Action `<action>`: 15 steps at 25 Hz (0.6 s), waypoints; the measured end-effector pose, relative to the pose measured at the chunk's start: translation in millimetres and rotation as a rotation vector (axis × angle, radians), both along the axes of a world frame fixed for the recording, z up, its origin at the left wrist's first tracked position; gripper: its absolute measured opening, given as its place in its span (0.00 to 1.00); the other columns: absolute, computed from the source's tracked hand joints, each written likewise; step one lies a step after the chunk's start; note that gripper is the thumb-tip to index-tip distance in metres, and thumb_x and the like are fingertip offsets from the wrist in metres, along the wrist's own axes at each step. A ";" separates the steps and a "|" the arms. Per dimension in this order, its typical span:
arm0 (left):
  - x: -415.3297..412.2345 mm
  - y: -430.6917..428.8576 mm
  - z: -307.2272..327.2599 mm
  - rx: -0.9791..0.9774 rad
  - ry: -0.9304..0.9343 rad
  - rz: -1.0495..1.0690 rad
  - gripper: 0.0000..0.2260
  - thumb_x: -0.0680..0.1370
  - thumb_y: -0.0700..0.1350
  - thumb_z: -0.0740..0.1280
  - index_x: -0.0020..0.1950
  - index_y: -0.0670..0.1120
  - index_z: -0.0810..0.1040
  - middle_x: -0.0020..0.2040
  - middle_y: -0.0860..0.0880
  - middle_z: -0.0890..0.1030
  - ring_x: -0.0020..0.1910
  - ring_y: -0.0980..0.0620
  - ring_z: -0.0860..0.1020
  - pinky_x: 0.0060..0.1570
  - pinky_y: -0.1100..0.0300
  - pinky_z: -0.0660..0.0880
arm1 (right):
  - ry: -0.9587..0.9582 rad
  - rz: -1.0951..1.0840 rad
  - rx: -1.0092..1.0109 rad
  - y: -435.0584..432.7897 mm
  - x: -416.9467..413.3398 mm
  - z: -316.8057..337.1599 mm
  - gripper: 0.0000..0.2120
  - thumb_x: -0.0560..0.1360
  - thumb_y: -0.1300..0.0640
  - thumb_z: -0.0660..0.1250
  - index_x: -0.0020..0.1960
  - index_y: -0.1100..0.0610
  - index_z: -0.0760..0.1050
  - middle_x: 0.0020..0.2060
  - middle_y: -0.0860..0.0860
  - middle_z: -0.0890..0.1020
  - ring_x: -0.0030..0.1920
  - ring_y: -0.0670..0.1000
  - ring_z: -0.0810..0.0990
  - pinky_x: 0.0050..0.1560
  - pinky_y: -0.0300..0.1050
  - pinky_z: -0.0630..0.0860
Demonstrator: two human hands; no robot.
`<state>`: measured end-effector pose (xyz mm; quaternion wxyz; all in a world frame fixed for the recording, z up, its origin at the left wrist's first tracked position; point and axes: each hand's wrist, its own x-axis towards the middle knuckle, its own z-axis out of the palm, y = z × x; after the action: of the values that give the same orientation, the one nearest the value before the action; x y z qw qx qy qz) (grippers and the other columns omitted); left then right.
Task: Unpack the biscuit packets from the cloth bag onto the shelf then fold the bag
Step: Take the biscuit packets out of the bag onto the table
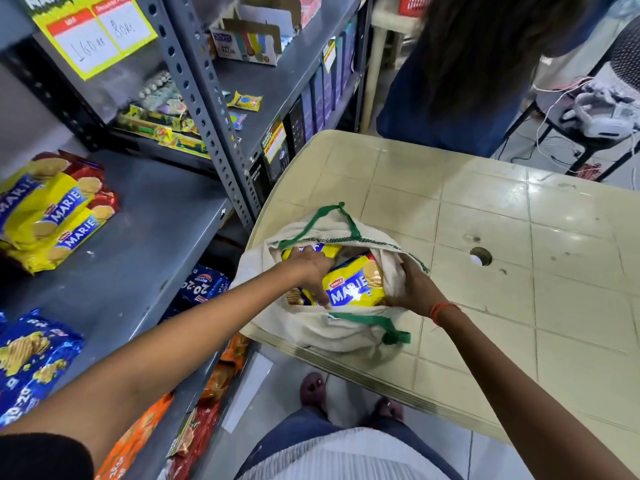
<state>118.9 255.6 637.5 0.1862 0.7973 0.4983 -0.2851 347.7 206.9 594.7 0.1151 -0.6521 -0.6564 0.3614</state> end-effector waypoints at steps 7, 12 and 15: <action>28.3 -2.8 -7.5 -0.255 -0.473 0.472 0.25 0.69 0.57 0.74 0.58 0.43 0.76 0.56 0.41 0.79 0.56 0.39 0.76 0.50 0.51 0.74 | 0.021 -0.121 0.254 -21.1 -9.4 -3.9 0.31 0.67 0.61 0.72 0.67 0.64 0.67 0.64 0.63 0.71 0.65 0.62 0.69 0.66 0.50 0.65; 48.3 -0.1 3.0 -0.297 -0.429 0.623 0.32 0.69 0.57 0.73 0.67 0.42 0.71 0.59 0.44 0.77 0.58 0.45 0.76 0.49 0.54 0.73 | -0.015 0.081 0.329 -41.0 -17.3 -8.5 0.24 0.67 0.66 0.69 0.62 0.67 0.72 0.60 0.65 0.73 0.59 0.65 0.73 0.59 0.51 0.72; 59.4 0.9 3.3 -0.328 -0.343 0.666 0.29 0.67 0.56 0.75 0.61 0.42 0.72 0.57 0.45 0.75 0.51 0.47 0.75 0.44 0.57 0.71 | 0.018 0.066 0.299 -36.7 -11.9 -9.1 0.24 0.67 0.67 0.70 0.62 0.67 0.72 0.61 0.65 0.73 0.61 0.64 0.73 0.62 0.50 0.71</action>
<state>178.3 256.5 640.8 0.4733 0.5881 0.6390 -0.1476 335.8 170.2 585.6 0.2048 -0.6024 -0.7230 0.2692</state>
